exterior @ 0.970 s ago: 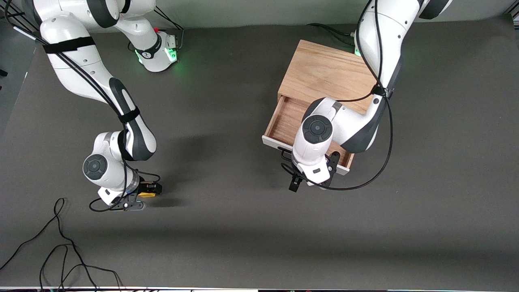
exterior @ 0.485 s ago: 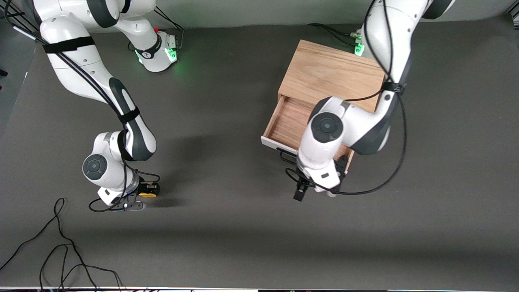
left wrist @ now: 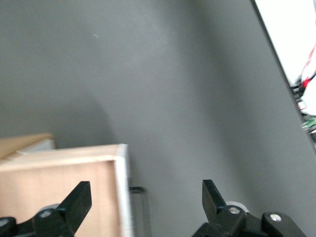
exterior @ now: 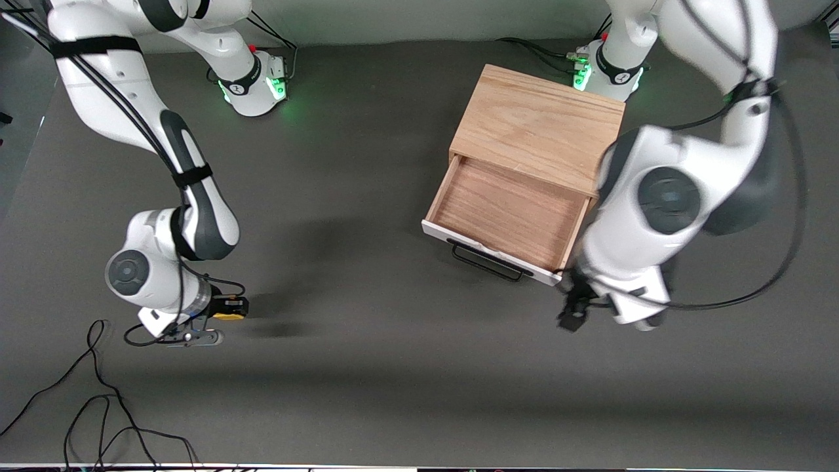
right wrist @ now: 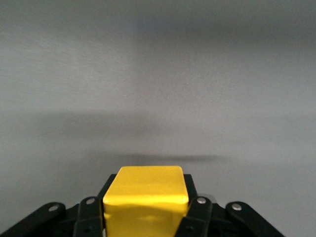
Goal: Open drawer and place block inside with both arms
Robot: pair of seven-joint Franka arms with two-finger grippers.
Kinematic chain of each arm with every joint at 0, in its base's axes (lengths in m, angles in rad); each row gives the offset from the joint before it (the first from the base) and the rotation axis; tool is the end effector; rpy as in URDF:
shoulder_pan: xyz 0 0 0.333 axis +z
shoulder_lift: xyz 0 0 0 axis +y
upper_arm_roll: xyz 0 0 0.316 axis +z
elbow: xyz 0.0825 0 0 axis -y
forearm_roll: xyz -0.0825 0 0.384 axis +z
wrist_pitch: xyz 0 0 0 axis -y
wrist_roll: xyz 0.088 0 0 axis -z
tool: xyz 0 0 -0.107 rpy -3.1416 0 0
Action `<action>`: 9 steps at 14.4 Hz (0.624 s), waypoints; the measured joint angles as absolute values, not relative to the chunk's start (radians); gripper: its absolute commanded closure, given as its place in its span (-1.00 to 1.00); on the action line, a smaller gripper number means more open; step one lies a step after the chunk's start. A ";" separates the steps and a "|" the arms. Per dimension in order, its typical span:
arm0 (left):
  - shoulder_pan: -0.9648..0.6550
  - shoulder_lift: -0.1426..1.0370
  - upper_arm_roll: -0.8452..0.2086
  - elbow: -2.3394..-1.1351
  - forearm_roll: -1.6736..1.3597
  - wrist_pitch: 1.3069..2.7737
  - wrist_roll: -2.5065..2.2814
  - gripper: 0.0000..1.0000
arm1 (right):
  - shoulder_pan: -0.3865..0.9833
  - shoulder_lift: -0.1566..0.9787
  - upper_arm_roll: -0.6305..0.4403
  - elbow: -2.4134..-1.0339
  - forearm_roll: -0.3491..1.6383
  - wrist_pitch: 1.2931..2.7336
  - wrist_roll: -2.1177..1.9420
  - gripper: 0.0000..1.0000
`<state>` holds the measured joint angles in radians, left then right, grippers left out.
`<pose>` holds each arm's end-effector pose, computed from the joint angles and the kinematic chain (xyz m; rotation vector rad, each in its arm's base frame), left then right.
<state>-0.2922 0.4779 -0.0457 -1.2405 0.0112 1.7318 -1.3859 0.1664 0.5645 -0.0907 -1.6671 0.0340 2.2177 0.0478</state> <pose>0.6630 -0.2245 0.4952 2.7026 1.5682 0.0024 0.6766 0.0593 0.2784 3.1192 0.0327 -0.0156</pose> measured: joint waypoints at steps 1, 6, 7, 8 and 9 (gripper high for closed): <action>-0.261 0.450 -0.046 -1.241 0.000 1.661 -1.295 -1.00 | 0.172 0.548 -0.090 -1.624 0.034 2.149 0.048 0.33; -0.121 0.313 -0.046 -1.326 -0.024 1.498 -0.889 -1.00 | 0.222 0.522 -0.084 -1.337 0.080 1.768 0.121 0.33; -0.092 0.275 -0.046 -1.370 -0.029 1.496 -0.806 -1.00 | 0.228 0.521 -0.083 -1.273 0.107 1.690 0.141 0.33; -0.063 0.236 -0.045 -1.415 -0.032 1.493 -0.719 -1.00 | 0.236 0.519 -0.082 -1.215 0.124 1.626 0.163 0.33; -0.036 0.194 -0.045 -1.462 -0.034 1.493 -0.628 -1.00 | 0.249 0.518 -0.081 -1.164 0.130 1.580 0.185 0.33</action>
<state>-0.0358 0.1943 -0.0447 -1.4617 -0.0337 1.4926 -0.6280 0.2485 0.5176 -0.0807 -1.1642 0.1302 1.5796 0.1855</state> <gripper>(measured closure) 0.000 0.441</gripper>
